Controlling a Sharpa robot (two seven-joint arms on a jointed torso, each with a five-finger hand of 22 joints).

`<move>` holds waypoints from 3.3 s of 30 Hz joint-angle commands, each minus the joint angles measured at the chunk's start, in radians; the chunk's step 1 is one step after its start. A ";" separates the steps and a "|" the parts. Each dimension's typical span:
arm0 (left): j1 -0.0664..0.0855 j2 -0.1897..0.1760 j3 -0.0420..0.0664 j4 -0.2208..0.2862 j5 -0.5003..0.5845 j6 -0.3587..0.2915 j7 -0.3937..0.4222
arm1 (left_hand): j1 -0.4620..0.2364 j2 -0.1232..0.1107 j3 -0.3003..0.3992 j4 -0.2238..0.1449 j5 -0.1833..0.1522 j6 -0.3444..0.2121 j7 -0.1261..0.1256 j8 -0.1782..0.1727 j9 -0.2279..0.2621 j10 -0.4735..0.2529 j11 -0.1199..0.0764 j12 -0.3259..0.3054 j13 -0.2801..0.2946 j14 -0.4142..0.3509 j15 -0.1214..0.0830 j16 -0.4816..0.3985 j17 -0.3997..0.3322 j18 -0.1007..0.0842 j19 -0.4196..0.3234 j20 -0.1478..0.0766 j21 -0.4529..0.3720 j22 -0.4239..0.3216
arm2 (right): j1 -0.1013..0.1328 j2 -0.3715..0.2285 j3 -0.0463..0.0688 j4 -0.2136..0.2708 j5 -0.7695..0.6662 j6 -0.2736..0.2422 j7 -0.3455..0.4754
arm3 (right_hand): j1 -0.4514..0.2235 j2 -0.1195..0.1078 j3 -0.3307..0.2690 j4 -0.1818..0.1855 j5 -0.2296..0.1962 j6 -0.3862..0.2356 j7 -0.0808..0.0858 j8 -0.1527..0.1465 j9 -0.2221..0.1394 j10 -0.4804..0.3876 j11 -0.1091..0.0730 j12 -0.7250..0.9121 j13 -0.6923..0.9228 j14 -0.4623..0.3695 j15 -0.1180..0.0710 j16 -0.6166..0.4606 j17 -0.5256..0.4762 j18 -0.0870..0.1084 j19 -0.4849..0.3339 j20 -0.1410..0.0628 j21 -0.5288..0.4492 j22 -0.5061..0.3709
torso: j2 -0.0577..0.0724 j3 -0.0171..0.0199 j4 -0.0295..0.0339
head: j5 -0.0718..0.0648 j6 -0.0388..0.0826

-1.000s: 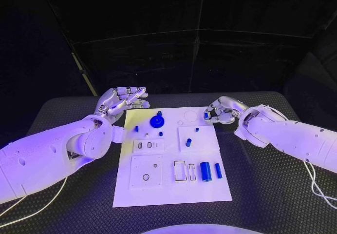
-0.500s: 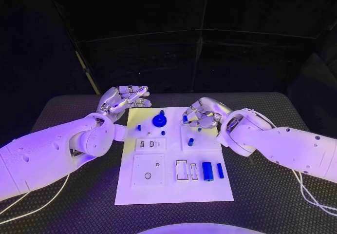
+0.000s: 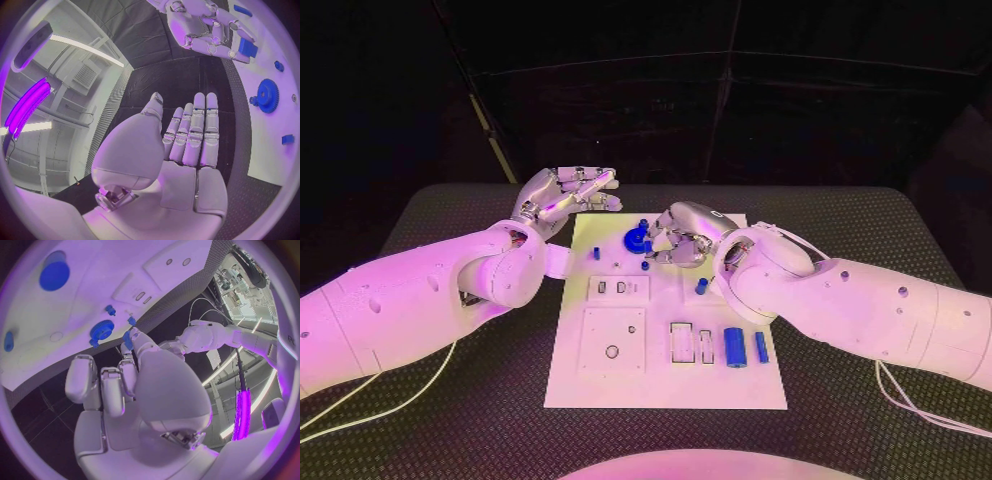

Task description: Assemble the parts on the task board

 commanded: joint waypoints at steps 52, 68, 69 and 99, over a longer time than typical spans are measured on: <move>0.002 0.014 0.001 -0.011 -0.003 0.010 -0.001 | 0.002 0.007 -0.007 0.000 -0.004 0.006 0.000 -0.005 -0.001 0.011 0.001 -0.005 -0.001 0.005 0.004 -0.006 0.003 0.014 0.007 0.003 -0.007 -0.003 | -0.038 0.107 -0.057 -0.068 -0.134 0.157 -0.043 | -0.056 -0.045 0.002 0.004 -0.023 0.021 -0.019 0.016 0.021 -0.011 0.001 -0.029 -0.021 0.082 -0.005 -0.006 0.148 -0.011 -0.009 -0.002 -0.005 -0.013 | 0.000 0.0014 -0.0016 | 0.020 -0.018; 0.001 0.014 0.001 -0.012 -0.003 0.011 -0.003 | 0.003 0.008 -0.007 0.000 -0.004 0.006 0.000 -0.006 -0.001 0.011 0.001 -0.005 -0.001 0.005 0.004 -0.007 0.003 0.014 0.007 0.003 -0.008 -0.003 | -0.038 0.108 -0.057 -0.069 -0.147 0.157 -0.060 | -0.075 -0.071 0.004 0.002 -0.029 -0.027 0.003 -0.015 0.008 -0.036 0.020 -0.059 -0.045 0.080 0.010 -0.010 0.140 -0.009 -0.018 0.010 -0.014 -0.026 | -0.001 0.0013 -0.0015 | 0.020 -0.018; 0.001 0.014 0.001 -0.012 -0.003 0.011 -0.003 | 0.003 0.008 -0.007 0.000 -0.004 0.006 0.000 -0.006 -0.001 0.011 0.001 -0.005 -0.001 0.005 0.004 -0.007 0.003 0.014 0.007 0.003 -0.008 -0.003 | -0.038 0.108 -0.057 -0.069 -0.147 0.156 -0.061 | -0.077 -0.071 0.004 0.002 -0.029 -0.030 0.005 -0.017 0.007 -0.037 0.021 -0.060 -0.046 0.080 0.010 -0.010 0.140 -0.009 -0.018 0.011 -0.015 -0.027 | 0.000 0.0013 -0.0012 | 0.020 -0.018; 0.001 0.013 0.001 -0.014 -0.003 0.013 -0.006 | 0.003 0.008 -0.008 0.000 -0.004 0.006 0.002 -0.008 -0.002 0.011 0.002 -0.008 -0.001 0.005 0.004 -0.009 0.004 0.014 0.006 0.003 -0.009 -0.004 | -0.039 0.109 -0.057 -0.066 -0.150 0.088 -0.071 | -0.147 -0.130 -0.052 0.043 -0.032 -0.136 0.036 -0.065 -0.009 -0.105 0.051 -0.142 -0.126 0.077 0.037 -0.017 0.128 -0.003 -0.035 0.037 -0.032 -0.055 | 0.000 0.0016 -0.0015 | 0.019 -0.021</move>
